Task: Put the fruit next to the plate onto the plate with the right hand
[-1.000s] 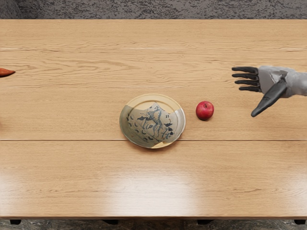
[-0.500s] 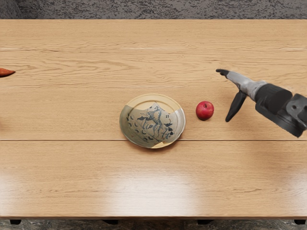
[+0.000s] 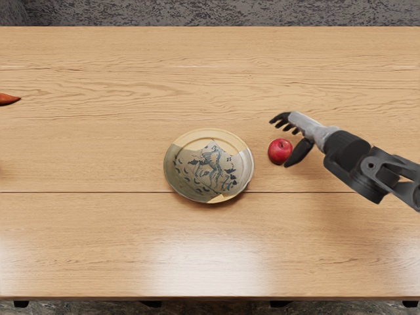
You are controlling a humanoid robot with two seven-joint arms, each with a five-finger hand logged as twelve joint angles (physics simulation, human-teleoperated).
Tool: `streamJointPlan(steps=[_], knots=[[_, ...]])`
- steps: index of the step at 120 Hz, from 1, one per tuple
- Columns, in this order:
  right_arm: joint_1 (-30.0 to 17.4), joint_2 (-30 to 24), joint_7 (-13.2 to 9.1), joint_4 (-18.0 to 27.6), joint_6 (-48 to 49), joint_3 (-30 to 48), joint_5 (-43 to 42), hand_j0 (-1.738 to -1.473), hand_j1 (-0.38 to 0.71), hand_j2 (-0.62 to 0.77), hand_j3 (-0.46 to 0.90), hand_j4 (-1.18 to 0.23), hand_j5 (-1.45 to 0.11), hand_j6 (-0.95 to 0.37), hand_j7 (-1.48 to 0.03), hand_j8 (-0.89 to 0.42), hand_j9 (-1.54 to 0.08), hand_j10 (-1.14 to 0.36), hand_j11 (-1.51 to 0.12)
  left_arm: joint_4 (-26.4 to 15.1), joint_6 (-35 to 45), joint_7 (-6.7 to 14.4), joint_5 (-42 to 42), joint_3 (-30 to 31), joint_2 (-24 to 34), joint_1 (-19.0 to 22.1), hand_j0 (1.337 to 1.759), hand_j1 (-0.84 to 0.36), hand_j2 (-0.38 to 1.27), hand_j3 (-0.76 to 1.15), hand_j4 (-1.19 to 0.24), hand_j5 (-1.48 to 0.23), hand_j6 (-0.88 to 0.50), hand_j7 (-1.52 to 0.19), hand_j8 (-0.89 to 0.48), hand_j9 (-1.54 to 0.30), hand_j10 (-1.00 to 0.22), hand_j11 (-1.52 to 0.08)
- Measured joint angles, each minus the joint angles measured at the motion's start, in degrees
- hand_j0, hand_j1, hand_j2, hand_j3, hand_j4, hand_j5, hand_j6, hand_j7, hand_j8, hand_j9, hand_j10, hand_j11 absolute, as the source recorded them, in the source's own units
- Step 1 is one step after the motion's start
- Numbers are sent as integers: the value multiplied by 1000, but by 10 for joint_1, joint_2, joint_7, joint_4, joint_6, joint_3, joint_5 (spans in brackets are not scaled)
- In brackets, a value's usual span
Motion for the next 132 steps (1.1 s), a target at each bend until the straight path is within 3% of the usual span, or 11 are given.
streamJointPlan(steps=[49,90,132], knots=[[-11,9,-6,6,1,0,1,-1658,187,-74,0,-449,-583,-451,-582,-443,-583,-449,-583,0,0,0,0,0,0,0,1658,335,3,0,-12,-15,-13,-15,-13,-15,-12,-15],[-9,4,-17,29,7,14,11,-1657,239,183,0,-580,-764,-488,-758,-419,-767,-558,-765,0,0,0,0,0,0,-1,1658,335,3,0,-12,-15,-13,-15,-13,-15,-12,-15],[-12,-7,-18,44,65,74,48,-1656,243,274,0,-633,-860,-491,-840,-417,-864,-564,-859,0,0,0,0,0,0,0,1658,335,3,0,-12,-15,-13,-15,-13,-15,-12,-15]])
